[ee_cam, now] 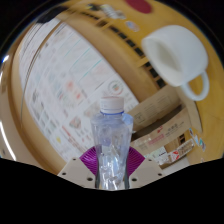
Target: Pour water
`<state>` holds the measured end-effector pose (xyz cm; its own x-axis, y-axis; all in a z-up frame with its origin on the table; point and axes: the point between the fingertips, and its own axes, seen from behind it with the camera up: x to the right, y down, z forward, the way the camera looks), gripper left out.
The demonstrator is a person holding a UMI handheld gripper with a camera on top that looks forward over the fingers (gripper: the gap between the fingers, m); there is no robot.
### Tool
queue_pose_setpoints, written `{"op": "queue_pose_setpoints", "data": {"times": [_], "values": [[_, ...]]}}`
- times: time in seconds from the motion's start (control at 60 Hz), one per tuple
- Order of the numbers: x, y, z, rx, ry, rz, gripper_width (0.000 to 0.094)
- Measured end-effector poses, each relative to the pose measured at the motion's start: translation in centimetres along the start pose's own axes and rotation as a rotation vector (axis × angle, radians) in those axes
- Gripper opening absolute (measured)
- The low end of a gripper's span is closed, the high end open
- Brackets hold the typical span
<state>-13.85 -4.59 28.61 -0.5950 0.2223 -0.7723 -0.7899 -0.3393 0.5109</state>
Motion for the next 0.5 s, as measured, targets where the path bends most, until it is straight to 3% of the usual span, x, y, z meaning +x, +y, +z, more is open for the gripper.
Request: {"op": "queue_pose_setpoints", "data": {"times": [0.183,0.35,0.5], "values": [[4.4,-5.3,-1.6,0.089,0.047,0.154,0.0318],[3.3,-3.8,-1.0,0.013,0.086,0.071,0.0319],[-2.2,-1.0,0.8,-0.099,0.110,-0.346,0.0322]]}}
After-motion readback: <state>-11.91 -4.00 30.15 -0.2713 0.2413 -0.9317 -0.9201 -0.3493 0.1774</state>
